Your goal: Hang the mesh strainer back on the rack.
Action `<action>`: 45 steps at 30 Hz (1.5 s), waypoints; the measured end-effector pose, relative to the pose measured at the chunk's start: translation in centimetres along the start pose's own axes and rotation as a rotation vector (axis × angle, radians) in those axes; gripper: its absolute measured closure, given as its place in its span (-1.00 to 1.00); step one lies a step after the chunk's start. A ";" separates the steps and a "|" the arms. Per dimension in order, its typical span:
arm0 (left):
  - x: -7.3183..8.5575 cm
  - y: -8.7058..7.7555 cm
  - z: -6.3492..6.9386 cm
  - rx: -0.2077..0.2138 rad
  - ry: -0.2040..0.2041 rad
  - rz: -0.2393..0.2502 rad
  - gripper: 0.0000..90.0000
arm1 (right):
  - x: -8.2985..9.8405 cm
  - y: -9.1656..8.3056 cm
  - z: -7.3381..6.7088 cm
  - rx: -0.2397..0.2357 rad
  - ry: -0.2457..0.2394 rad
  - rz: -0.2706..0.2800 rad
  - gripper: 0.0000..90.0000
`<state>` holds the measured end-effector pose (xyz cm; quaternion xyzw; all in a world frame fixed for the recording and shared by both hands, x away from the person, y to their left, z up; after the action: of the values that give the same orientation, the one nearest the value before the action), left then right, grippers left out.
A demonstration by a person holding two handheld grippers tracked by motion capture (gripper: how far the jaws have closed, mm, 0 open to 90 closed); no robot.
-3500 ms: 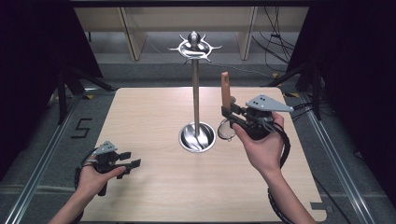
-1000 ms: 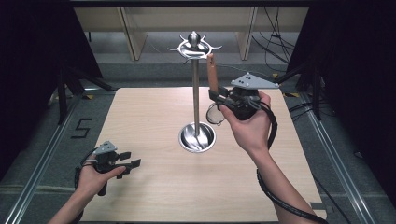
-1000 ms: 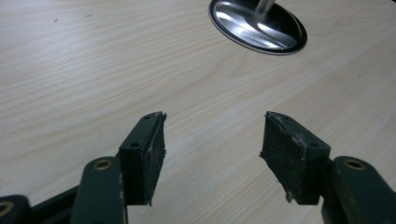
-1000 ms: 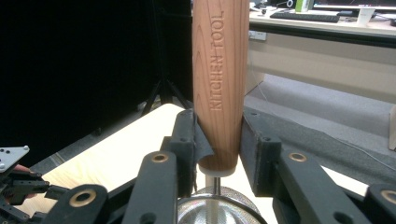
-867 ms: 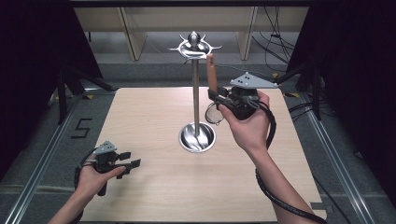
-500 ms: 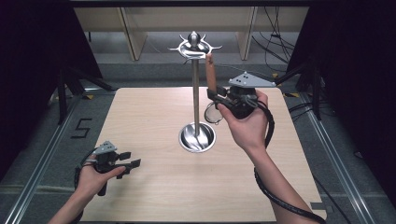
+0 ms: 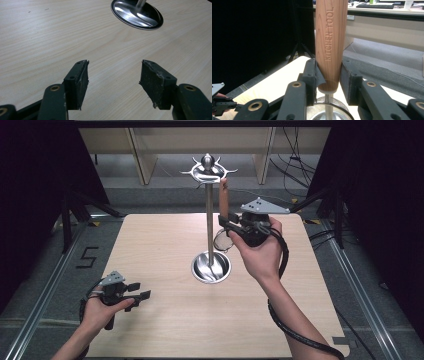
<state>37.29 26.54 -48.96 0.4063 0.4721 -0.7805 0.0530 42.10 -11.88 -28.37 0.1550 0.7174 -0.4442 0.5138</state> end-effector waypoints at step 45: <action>0.1 0.1 0.0 -0.012 -0.004 -0.013 -0.15 | 2.7 -5.7 1.5 0.124 -0.134 -0.010 -0.10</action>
<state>37.29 26.56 -49.06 0.4013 0.4793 -0.7789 0.0513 37.97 -16.85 -28.16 0.1529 0.6534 -0.4997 0.5477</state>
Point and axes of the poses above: each handheld gripper's, and its own axes: y roughly forward along the jaws, x roughly out of its underside, z roughly to its right, the point moved 1 cm from there along y, roughly forward along the jaws, and after that the axes turned 11 degrees about -z, right-handed, at the moved point
